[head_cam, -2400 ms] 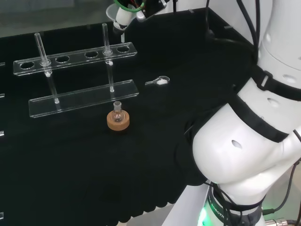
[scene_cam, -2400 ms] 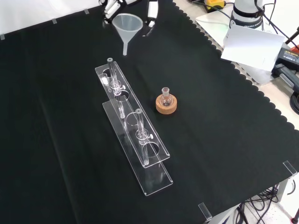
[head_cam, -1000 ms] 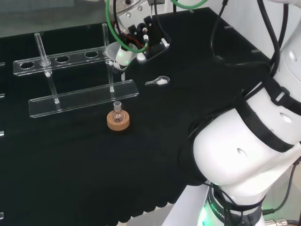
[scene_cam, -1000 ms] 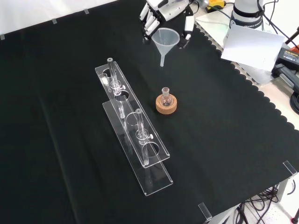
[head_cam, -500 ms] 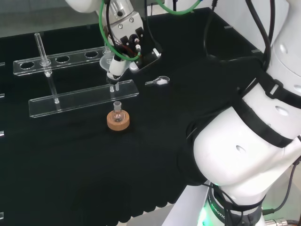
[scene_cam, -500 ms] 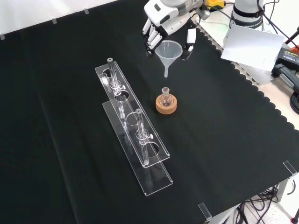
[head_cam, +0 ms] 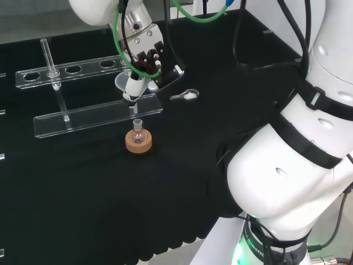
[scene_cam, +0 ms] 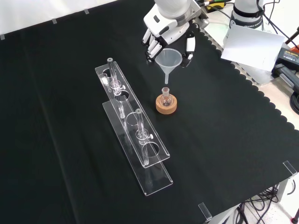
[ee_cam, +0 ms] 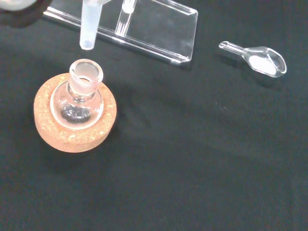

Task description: Place the funnel on the round-bottom flask.

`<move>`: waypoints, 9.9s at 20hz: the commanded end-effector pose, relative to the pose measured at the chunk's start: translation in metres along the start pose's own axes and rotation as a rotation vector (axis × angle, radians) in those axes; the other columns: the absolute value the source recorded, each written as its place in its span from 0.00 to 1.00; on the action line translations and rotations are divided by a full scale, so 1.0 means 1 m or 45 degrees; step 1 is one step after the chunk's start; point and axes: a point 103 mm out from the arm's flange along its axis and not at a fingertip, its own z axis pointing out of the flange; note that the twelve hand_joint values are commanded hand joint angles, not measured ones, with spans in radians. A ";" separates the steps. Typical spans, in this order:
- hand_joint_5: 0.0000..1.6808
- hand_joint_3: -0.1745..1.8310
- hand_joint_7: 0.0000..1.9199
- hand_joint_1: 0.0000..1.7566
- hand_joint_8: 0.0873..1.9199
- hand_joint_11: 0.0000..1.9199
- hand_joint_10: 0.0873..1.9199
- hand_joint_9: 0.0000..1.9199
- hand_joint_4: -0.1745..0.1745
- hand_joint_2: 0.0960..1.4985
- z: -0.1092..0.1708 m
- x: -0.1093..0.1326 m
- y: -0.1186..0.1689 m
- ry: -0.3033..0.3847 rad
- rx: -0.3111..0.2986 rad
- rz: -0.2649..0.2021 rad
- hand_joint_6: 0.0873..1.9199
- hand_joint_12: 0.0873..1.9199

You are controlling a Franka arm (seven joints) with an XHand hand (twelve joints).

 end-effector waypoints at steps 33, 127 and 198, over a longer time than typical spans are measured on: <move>0.42 0.38 0.40 0.41 0.36 0.39 0.22 0.56 0.38 0.47 0.032 0.013 0.015 -0.024 0.024 0.019 0.37 0.61; 0.27 0.38 0.22 0.39 0.38 0.26 0.29 0.36 0.35 0.44 0.057 0.037 0.034 0.028 0.130 -0.055 0.23 0.66; 0.06 0.14 0.00 0.22 0.05 0.03 0.40 0.01 0.44 0.41 0.059 0.005 0.019 0.201 -0.049 -0.081 0.00 0.79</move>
